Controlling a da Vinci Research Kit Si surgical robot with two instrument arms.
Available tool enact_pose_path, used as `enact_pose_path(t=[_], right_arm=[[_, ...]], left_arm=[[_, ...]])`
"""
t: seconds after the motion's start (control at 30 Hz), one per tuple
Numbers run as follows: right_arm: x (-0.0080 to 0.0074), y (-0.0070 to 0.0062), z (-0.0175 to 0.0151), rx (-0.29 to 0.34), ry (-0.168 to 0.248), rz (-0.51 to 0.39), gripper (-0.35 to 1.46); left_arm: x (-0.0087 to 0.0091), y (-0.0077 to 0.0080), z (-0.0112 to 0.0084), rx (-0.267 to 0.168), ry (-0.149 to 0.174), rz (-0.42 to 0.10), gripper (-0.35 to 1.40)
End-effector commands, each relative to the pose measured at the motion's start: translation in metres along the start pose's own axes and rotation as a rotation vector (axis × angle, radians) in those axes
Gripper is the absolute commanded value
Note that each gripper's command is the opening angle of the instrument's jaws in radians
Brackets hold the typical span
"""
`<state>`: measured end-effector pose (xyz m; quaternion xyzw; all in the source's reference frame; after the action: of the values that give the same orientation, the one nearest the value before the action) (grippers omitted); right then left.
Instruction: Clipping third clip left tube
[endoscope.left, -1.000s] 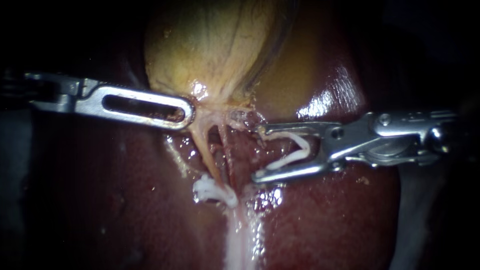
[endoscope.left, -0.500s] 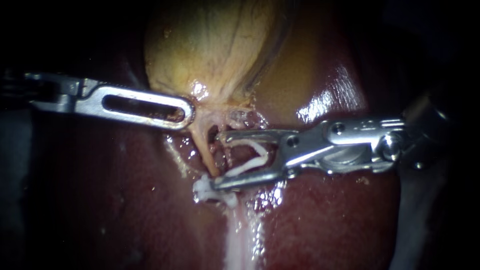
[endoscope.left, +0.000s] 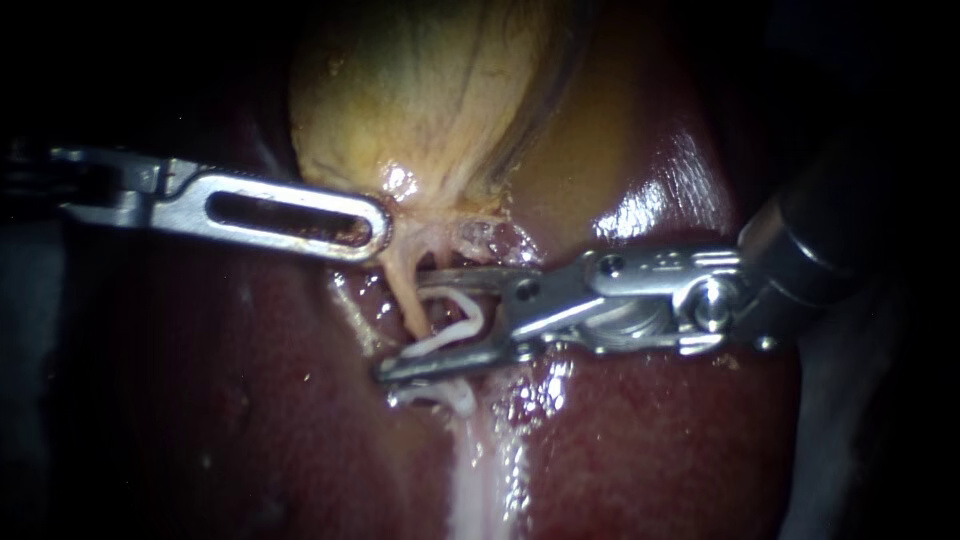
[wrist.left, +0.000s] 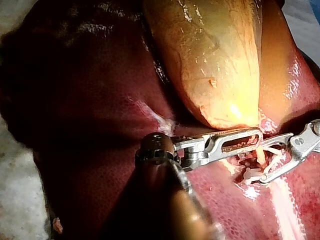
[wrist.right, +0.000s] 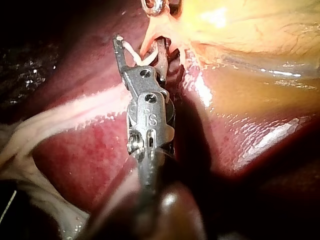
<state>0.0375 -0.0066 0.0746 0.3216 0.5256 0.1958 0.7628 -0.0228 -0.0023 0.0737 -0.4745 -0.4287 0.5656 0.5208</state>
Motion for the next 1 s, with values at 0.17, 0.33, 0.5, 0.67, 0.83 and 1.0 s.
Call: enact_pose_path(t=[0.17, 0.33, 0.5, 0.67, 0.83, 1.0], right_arm=[[0.0005, 0.0005, 0.0009, 0.025, 0.052, 0.071, 0.50], [0.0009, 0.0008, 0.0016, 0.052, 0.091, 0.117, 0.50], [0.0011, 0.0010, 0.0016, 0.056, 0.101, 0.141, 0.48], [0.0012, 0.0015, 0.0011, 0.059, 0.102, 0.166, 0.44], [0.0014, 0.0021, 0.0008, 0.062, 0.112, 0.186, 0.36], [0.0011, 0.0022, 0.0001, 0.068, 0.113, 0.249, 0.00]], left_arm=[[0.0000, 0.0000, 0.0001, 0.000, 0.000, 0.000, -0.35], [0.0000, 0.0000, 0.0001, 0.001, 0.001, 0.000, -0.35], [0.0000, 0.0000, 0.0001, 0.001, 0.001, 0.000, -0.35], [0.0000, 0.0000, 0.0001, 0.001, 0.001, 0.000, -0.35], [0.0001, 0.0000, 0.0002, 0.001, 0.001, 0.000, -0.35], [0.0001, 0.0000, 0.0002, 0.001, 0.001, 0.000, -0.35]])
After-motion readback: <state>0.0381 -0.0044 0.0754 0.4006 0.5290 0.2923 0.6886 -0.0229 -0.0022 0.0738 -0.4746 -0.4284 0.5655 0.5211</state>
